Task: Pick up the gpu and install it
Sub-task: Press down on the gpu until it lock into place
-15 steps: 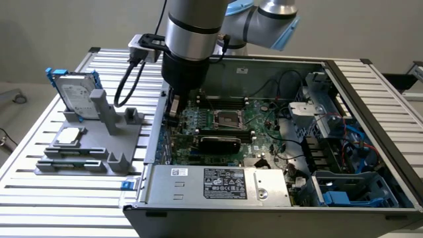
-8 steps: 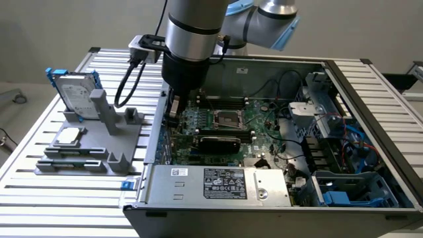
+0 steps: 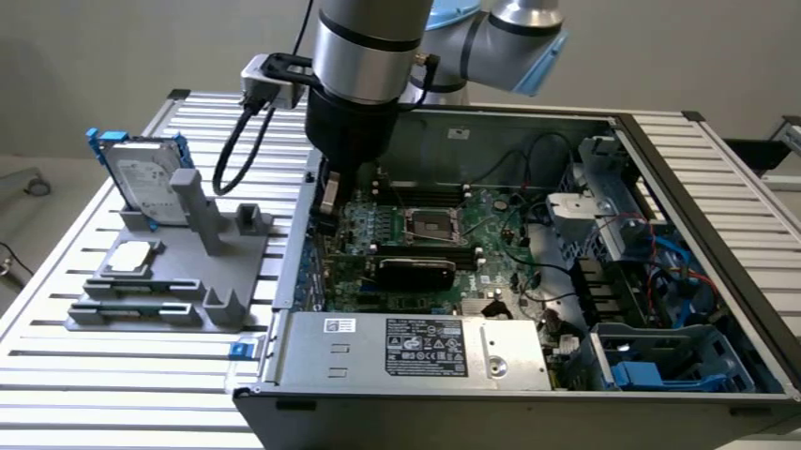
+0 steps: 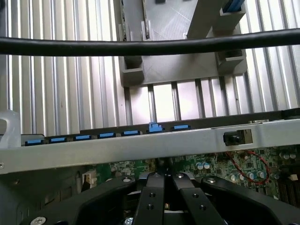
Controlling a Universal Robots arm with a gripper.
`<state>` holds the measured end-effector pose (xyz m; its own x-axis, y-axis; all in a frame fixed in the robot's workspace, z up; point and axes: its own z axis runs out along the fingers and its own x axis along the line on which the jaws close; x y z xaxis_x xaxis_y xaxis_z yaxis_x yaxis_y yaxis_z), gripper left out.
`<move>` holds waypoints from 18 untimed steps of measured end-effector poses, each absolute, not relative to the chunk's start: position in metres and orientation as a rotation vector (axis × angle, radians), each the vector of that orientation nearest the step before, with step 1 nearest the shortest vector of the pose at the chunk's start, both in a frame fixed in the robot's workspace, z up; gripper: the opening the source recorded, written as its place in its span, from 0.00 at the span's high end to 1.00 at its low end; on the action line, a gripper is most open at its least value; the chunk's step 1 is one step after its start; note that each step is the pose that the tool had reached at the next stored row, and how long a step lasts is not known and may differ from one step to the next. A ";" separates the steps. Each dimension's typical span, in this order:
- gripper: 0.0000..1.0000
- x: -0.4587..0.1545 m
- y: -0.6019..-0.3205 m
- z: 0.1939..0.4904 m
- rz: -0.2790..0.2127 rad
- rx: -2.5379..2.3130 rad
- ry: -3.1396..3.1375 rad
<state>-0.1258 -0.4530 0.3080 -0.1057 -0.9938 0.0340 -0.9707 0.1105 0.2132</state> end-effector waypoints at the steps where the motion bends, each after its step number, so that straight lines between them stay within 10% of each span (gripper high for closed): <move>1: 0.89 -0.125 -0.453 0.311 -0.205 1.978 -2.208; 11: 0.89 -0.107 -0.454 0.315 -0.192 2.007 -2.191; 18: 0.89 -0.107 -0.454 0.315 -0.074 2.105 -2.221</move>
<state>-0.1067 -0.4537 0.3151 -0.0525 -0.9983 0.0256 -0.9944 0.0546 0.0906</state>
